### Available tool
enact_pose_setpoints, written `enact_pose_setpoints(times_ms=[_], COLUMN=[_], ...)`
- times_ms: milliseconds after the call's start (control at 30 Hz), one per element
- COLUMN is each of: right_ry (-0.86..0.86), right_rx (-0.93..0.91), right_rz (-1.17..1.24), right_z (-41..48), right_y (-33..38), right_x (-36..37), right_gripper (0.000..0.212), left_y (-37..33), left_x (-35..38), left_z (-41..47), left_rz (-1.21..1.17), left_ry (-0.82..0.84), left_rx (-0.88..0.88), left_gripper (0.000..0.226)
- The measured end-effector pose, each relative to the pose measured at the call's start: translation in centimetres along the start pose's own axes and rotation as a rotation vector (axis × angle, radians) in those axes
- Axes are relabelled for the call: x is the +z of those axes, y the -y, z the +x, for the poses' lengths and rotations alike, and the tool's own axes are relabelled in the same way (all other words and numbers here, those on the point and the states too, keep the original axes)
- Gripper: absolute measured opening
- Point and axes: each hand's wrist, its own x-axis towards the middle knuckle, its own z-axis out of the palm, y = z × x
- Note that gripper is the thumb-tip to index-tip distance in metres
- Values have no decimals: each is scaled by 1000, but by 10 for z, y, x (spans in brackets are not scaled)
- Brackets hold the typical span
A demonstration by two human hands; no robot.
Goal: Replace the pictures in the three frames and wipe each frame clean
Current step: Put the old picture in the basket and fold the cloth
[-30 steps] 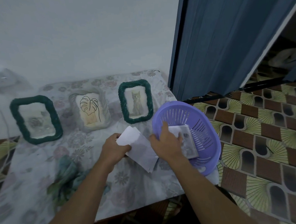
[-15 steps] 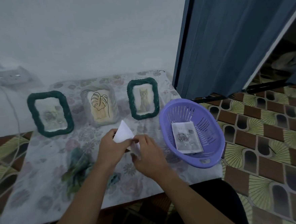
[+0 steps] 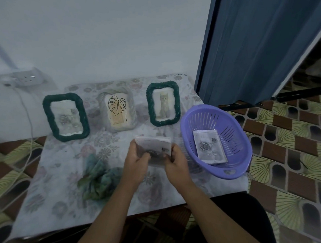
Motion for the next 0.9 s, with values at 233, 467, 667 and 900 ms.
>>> enact_pose_setpoints(times_ms=[233,467,667,900], right_ry=[7,-6,-130,-250], right_rx=[126,189,90,137], right_rz=[52,19,-12,-131], right_z=[-4,0,16,46], right_y=[-11,-1,44,73], right_x=[1,4,-20,-99], right_gripper=[42,43,42,36], left_y=[23,19,-31,-75], left_x=[17,24,45,111], left_z=[-7,-4,11,31], left_rz=[162,276,226,136], left_ry=[-62,-176,-167,21], left_rx=[-91,-39,72,70], left_gripper=[30,23,25,21])
